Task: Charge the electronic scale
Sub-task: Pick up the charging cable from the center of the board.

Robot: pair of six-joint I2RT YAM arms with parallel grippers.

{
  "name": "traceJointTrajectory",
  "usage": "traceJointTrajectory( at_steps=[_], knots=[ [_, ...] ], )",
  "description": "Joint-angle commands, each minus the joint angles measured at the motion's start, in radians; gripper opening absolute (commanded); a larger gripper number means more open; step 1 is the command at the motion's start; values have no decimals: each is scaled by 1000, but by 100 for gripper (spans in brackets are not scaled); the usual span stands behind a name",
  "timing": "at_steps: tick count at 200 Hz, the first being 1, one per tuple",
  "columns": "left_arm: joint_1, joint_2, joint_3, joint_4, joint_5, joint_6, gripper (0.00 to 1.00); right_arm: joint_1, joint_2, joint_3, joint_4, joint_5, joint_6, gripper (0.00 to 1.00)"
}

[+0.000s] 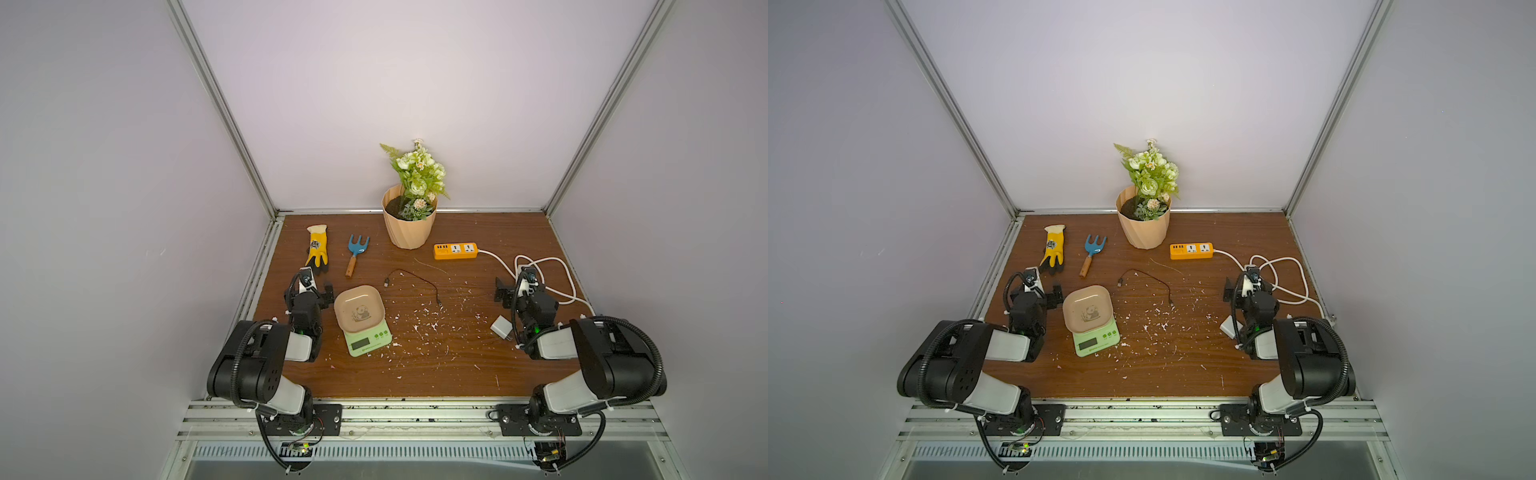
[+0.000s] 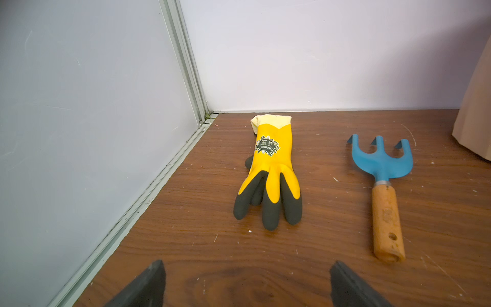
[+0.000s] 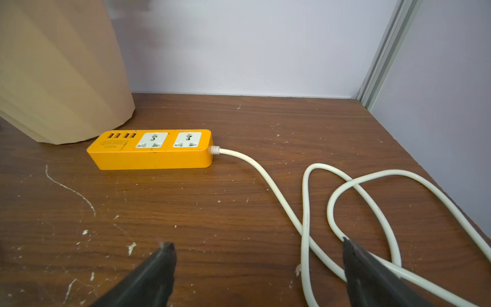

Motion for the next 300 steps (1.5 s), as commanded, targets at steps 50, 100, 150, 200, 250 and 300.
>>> traceJointTrajectory(
  at_steps=[50, 100, 150, 200, 250, 300],
  knots=[
    [11, -2, 16, 32, 0, -11, 97, -3, -15, 23, 31, -19, -22, 100],
    [11, -4, 13, 36, 0, -12, 97, -3, -18, 21, 34, -20, -20, 100],
    [2, -42, 13, 13, -17, -7, 97, -4, -102, 84, -138, 61, 14, 100],
    [-44, -194, 94, -216, -117, 19, 97, -23, -303, 355, -604, 66, 357, 100],
    [6, -241, 401, -770, -101, -275, 97, 116, -169, 544, -654, -432, 231, 90],
    [14, -316, 379, -762, 182, -219, 97, 449, 113, 798, -894, -397, -164, 87]
  ],
)
